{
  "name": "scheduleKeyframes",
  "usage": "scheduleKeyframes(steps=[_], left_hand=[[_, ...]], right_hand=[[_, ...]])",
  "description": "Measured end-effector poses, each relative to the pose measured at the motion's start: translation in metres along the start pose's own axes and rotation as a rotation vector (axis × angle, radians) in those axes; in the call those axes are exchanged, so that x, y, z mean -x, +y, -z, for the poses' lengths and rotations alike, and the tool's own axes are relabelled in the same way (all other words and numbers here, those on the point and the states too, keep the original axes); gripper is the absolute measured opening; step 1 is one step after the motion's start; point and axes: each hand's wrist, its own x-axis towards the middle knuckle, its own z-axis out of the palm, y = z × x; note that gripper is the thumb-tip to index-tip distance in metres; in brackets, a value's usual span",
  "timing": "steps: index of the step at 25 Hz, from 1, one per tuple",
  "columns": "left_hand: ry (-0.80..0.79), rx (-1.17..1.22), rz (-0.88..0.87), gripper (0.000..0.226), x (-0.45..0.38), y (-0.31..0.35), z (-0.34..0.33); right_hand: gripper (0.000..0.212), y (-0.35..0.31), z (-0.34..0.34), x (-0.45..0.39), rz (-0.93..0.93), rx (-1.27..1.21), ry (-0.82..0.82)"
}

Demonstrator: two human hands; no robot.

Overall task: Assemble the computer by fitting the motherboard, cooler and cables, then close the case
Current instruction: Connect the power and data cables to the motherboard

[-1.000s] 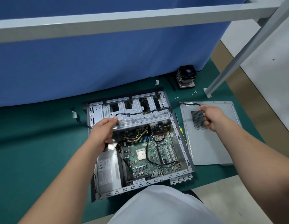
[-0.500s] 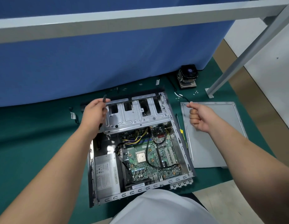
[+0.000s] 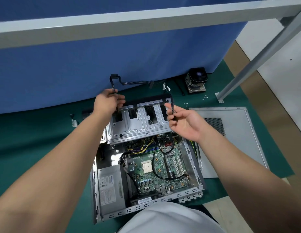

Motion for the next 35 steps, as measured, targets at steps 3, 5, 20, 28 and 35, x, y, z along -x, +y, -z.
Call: scheduleKeyframes(steps=[3,5,20,28,35], left_hand=[[0.078,-0.17,-0.065,0.019,-0.023,0.014,-0.008],[0.1,-0.135,-0.032,0.018,-0.036,0.023,-0.012],[-0.151,0.694,0.45,0.056,-0.032,0.007,-0.013],[0.039,0.391,0.09,0.041,0.036,-0.023,-0.029],[-0.411,-0.053,0.21,0.02,0.085,-0.049,-0.042]], right_hand=[[0.047,0.004,-0.002,0.001,0.008,-0.004,0.014],[0.045,0.008,-0.004,0.002,0.014,-0.003,0.029],[0.042,0.039,-0.004,0.0,-0.081,0.106,0.099],[0.036,0.041,-0.016,0.009,-0.124,0.128,0.035],[0.038,0.052,-0.027,0.017,-0.154,0.314,0.127]])
